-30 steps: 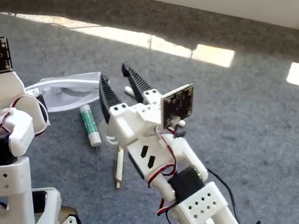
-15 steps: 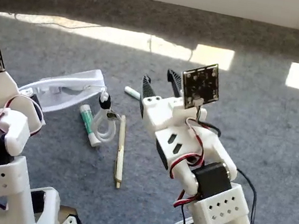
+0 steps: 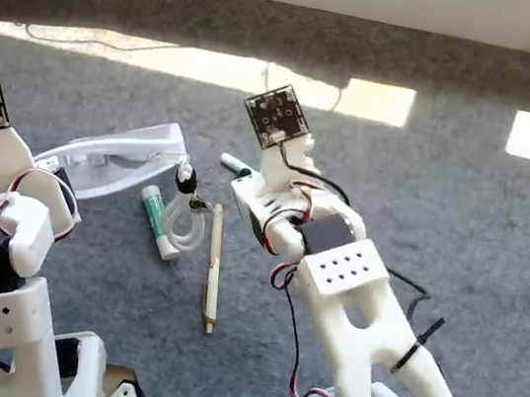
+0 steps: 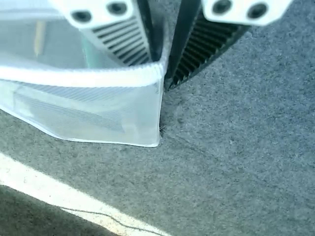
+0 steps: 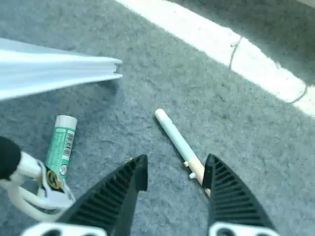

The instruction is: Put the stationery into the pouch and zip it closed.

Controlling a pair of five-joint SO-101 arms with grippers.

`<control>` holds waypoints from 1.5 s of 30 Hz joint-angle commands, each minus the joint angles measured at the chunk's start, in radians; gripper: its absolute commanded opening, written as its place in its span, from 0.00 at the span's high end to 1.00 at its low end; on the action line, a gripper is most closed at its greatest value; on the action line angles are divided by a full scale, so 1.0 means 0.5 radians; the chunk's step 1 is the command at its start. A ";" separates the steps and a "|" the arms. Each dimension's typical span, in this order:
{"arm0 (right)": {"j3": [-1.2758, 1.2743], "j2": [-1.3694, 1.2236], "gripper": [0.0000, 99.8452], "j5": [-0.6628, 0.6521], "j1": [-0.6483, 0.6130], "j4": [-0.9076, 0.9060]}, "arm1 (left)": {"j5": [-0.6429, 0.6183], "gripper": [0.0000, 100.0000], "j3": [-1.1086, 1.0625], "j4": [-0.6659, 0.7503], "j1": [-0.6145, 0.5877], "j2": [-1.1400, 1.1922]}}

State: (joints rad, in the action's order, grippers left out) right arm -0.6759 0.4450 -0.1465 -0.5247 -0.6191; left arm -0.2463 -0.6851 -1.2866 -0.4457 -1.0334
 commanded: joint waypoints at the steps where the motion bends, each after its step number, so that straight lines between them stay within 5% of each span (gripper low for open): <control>1: 0.232 -0.100 0.82 -0.110 0.023 -0.011 | -0.021 0.99 -0.002 0.028 -0.097 0.011; 29: 1.692 -1.600 0.81 -0.359 0.026 -0.526 | -0.021 0.99 -0.041 0.037 -0.155 0.011; 45: 1.812 -1.913 0.82 -0.466 0.017 -0.526 | -0.018 0.99 -0.060 0.037 -0.155 0.011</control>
State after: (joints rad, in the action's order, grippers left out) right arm 0.1757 -0.5416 -0.3644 -0.5232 -0.8769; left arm -0.2478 -0.7112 -1.2835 -0.5071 -1.0349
